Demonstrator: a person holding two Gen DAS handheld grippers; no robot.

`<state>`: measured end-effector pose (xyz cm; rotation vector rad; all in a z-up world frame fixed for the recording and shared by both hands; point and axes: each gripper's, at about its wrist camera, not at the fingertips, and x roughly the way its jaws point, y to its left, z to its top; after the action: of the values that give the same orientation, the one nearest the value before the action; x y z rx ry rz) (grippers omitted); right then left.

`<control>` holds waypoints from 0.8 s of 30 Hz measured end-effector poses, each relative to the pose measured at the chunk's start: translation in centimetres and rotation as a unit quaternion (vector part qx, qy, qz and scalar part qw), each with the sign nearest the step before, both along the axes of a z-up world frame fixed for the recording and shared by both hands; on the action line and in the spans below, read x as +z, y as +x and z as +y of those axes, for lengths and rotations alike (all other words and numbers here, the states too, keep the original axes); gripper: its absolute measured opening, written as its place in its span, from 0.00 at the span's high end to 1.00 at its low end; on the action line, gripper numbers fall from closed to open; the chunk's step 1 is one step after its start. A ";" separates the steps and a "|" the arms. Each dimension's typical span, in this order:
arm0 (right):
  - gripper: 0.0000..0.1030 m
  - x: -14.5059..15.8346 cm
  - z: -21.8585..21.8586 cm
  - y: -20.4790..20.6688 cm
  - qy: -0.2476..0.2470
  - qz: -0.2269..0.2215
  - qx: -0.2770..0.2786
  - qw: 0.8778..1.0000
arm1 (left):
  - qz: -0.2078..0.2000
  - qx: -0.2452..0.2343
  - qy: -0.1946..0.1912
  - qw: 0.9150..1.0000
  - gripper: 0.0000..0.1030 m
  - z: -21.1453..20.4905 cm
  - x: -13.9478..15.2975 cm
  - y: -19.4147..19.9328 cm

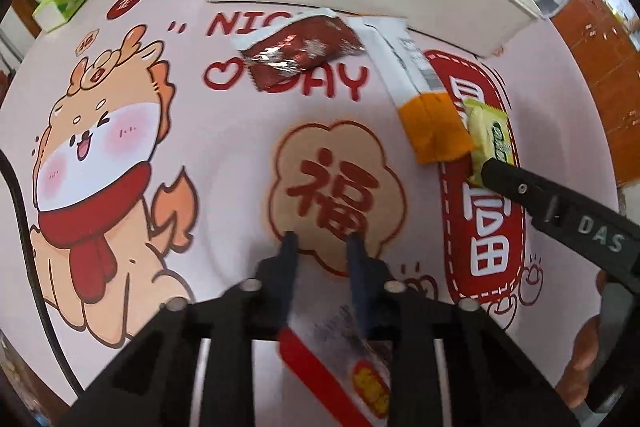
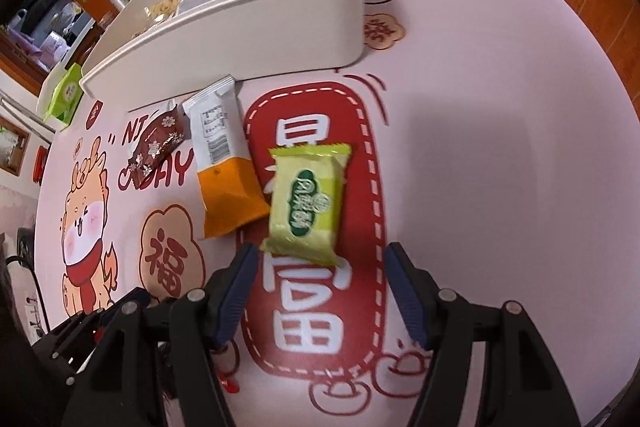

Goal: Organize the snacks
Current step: 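Grasp the red-labelled pastry bag with the left tool while the right tool grasps the green cake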

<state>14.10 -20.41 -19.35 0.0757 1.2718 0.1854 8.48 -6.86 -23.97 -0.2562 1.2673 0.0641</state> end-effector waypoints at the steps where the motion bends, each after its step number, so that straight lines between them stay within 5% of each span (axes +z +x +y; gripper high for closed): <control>1: 0.36 -0.2 0.2 0.2 -0.002 0.001 0.002 1.000 | 0.000 0.003 -0.013 1.000 0.80 0.4 0.0 -0.1; 7: 0.38 -0.9 1.4 0.6 -0.034 -0.012 0.019 0.999 | 0.012 0.002 -0.047 0.999 0.76 2.0 -0.2 0.0; 9: 0.59 -0.8 1.5 0.4 -0.052 -0.026 0.025 0.998 | 0.018 -0.008 -0.058 0.998 0.65 2.9 0.2 0.9; 10: 0.61 -0.8 1.5 0.3 -0.052 -0.027 0.027 0.998 | 0.022 -0.019 -0.059 0.998 0.62 3.3 0.3 1.2; 12: 0.62 -0.8 1.1 0.1 -0.044 -0.027 0.027 0.998 | 0.027 -0.036 -0.054 0.998 0.45 3.8 0.6 0.9; 24: 0.63 -0.7 -0.9 -2.6 -0.042 -0.023 0.022 0.999 | 0.008 -0.178 -0.026 0.984 0.31 2.6 3.1 -3.7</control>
<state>11.50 -21.29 -20.07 -0.0286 1.2352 0.1694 4.79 -4.31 -20.88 -0.0713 1.3151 -0.2748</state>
